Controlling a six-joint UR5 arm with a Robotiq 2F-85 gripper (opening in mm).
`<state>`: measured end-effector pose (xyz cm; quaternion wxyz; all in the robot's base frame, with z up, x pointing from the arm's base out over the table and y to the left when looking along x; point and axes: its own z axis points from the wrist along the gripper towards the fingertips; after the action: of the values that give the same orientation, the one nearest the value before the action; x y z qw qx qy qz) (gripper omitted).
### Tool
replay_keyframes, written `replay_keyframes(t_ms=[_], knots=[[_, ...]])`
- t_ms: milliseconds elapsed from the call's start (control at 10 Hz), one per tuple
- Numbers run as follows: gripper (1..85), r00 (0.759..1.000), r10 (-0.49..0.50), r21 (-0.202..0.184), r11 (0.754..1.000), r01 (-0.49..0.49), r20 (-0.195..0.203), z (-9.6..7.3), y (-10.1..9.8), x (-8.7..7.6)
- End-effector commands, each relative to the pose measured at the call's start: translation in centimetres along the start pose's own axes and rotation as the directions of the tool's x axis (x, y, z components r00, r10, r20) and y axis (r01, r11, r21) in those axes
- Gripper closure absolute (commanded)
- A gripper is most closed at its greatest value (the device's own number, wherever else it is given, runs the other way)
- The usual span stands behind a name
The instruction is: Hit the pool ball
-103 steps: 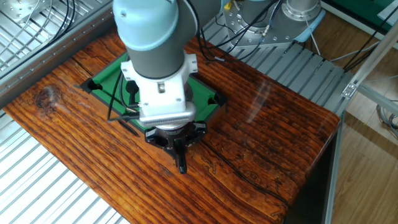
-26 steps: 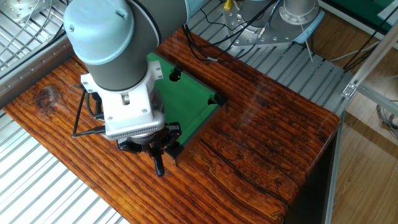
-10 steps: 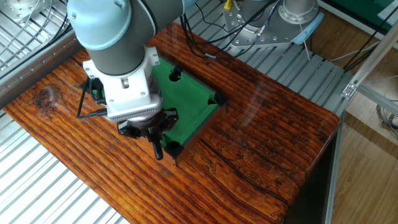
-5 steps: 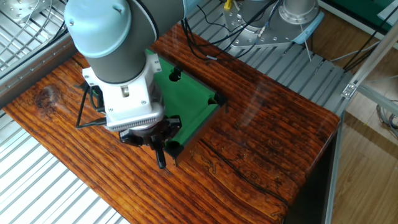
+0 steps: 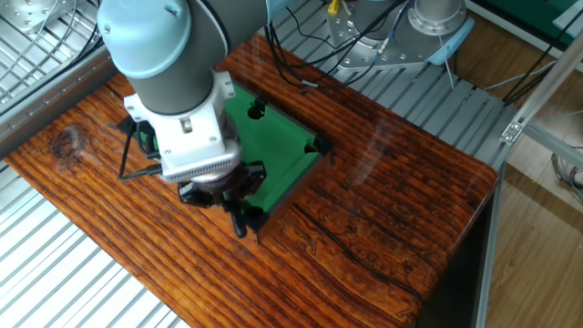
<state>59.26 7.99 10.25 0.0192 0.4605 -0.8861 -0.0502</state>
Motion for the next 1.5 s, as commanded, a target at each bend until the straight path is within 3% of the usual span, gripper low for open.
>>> replay_keyframes(t_ms=[0, 200, 400, 500, 1000, 1100, 1200, 1300, 1400], knots=[[84.7, 1.000, -0.012, -0.037, 0.999, 0.012, 0.003, 0.1, 1.0, 1.5], [84.7, 1.000, -0.014, -0.040, 0.999, 0.014, -0.008, 0.1, 1.1, 2.0], [84.7, 0.995, -0.039, -0.014, 0.999, 0.038, -0.090, -0.3, 0.4, 4.1], [84.7, 0.995, -0.039, -0.017, 0.999, 0.038, -0.090, -0.5, 0.5, 3.9], [84.7, 0.997, -0.020, -0.022, 1.000, 0.019, -0.073, -1.8, 0.3, 0.9], [84.7, 0.999, -0.004, -0.016, 1.000, 0.003, -0.050, -1.8, 0.2, -0.5], [84.7, 0.999, -0.007, -0.008, 1.000, 0.006, -0.044, -1.6, 0.0, -1.0], [84.7, 0.999, -0.021, 0.025, 0.999, 0.022, -0.033, -1.4, -1.0, -1.4], [84.7, 0.999, -0.031, 0.023, 0.999, 0.031, -0.014, -1.0, -1.3, -2.2]])
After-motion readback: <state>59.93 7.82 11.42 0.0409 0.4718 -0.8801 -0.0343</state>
